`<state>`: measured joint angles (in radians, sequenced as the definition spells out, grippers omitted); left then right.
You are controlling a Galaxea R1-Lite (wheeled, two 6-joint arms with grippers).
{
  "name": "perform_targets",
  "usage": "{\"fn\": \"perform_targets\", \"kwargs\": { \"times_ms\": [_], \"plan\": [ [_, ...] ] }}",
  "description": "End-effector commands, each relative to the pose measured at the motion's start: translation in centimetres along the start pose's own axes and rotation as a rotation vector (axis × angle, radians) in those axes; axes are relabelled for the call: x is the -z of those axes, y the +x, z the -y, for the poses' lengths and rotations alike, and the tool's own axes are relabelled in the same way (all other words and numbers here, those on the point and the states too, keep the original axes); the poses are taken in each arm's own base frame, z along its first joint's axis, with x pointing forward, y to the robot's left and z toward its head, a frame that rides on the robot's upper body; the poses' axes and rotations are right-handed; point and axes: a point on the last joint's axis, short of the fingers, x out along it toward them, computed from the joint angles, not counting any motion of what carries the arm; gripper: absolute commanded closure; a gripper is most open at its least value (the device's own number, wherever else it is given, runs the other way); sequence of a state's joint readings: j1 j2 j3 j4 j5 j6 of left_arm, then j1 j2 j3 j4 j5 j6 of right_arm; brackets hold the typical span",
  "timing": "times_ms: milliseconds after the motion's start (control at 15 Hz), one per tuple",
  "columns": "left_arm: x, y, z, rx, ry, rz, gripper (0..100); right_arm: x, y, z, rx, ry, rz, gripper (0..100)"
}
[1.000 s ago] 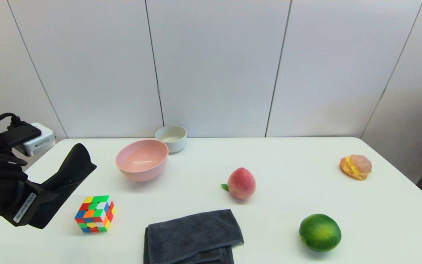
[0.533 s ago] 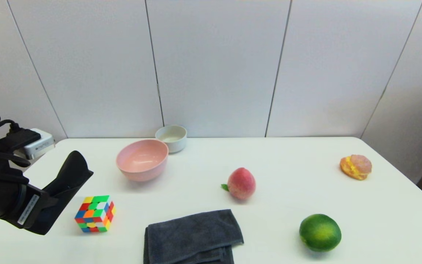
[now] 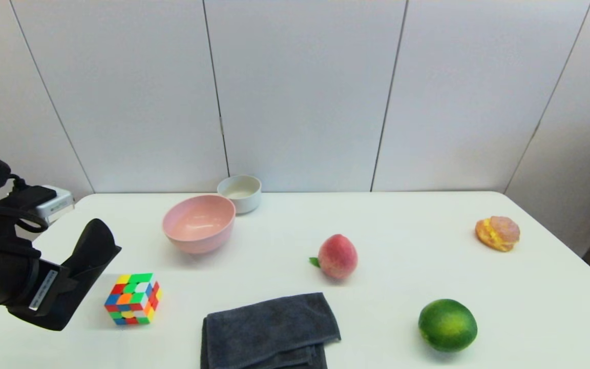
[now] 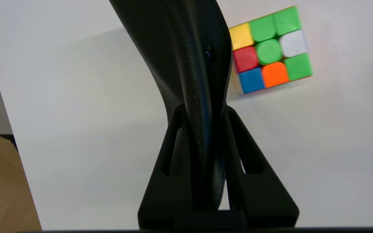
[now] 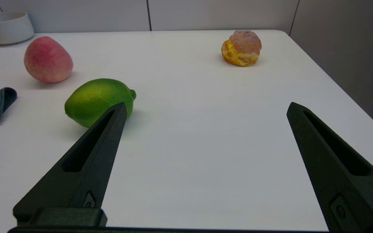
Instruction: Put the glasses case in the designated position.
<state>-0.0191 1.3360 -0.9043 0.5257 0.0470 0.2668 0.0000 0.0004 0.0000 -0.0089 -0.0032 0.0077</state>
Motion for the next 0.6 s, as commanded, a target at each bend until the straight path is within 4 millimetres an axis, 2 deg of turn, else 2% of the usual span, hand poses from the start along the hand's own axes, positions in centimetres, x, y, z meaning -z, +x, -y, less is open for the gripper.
{"fn": "perform_targets", "kwargs": {
  "times_ms": [67, 600],
  "plan": [
    [-0.02, 0.64, -0.34, -0.004, -0.011, -0.027, 100, -0.01, 0.01, 0.00, 0.000, 0.002, -0.001, 0],
    [0.64, 0.35, 0.05, 0.008, 0.013, -0.030, 100, -0.01, 0.01, 0.00, 0.000, 0.002, -0.001, 0]
  ]
}}
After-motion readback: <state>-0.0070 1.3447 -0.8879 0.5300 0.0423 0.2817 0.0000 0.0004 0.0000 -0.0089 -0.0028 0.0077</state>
